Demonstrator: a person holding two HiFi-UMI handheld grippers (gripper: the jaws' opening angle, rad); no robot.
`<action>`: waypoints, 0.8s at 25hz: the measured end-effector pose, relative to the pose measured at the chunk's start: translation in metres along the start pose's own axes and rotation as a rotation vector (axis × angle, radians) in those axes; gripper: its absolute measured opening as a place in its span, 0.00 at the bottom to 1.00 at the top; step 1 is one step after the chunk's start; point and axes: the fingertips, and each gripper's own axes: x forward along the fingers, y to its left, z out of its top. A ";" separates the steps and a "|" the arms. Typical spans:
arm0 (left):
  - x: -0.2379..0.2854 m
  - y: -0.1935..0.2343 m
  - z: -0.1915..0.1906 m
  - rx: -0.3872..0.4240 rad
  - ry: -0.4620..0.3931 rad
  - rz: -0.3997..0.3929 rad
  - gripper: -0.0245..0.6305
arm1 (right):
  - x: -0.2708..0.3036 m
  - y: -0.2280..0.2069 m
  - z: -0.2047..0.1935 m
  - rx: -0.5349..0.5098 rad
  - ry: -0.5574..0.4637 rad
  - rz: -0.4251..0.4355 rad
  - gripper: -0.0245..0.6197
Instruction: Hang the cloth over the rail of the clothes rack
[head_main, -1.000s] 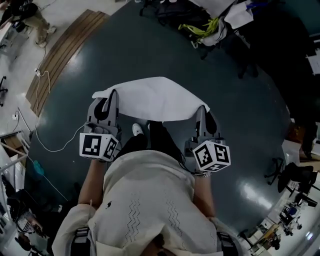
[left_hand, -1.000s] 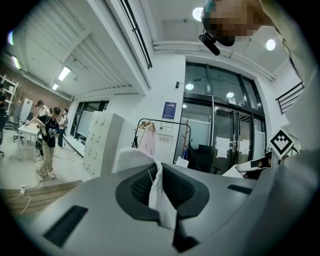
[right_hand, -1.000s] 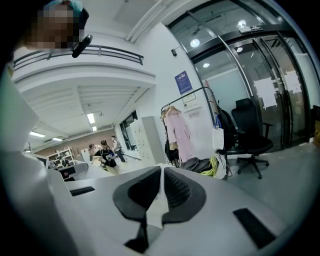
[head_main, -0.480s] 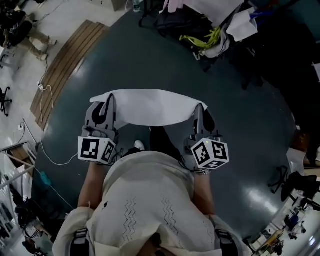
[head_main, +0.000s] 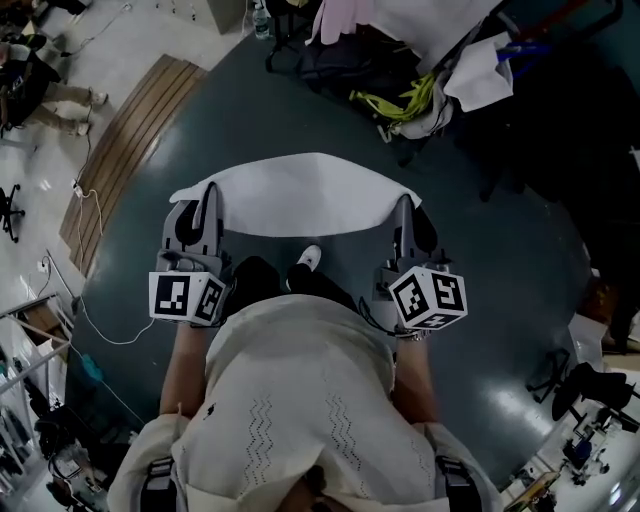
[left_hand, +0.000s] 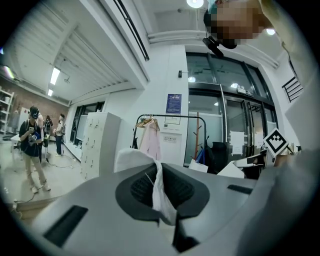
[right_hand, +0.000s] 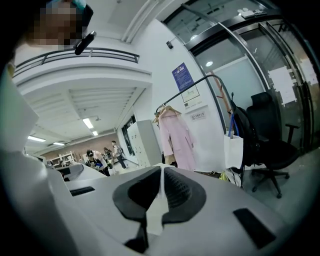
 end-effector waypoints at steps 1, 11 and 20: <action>0.010 -0.001 0.001 -0.006 0.001 -0.002 0.07 | 0.007 -0.004 0.004 0.007 -0.002 -0.002 0.07; 0.128 0.027 -0.008 -0.012 0.045 -0.062 0.07 | 0.084 -0.050 -0.001 0.056 0.057 -0.093 0.07; 0.321 0.069 0.012 0.003 0.069 -0.237 0.07 | 0.210 -0.079 0.047 0.078 0.033 -0.256 0.07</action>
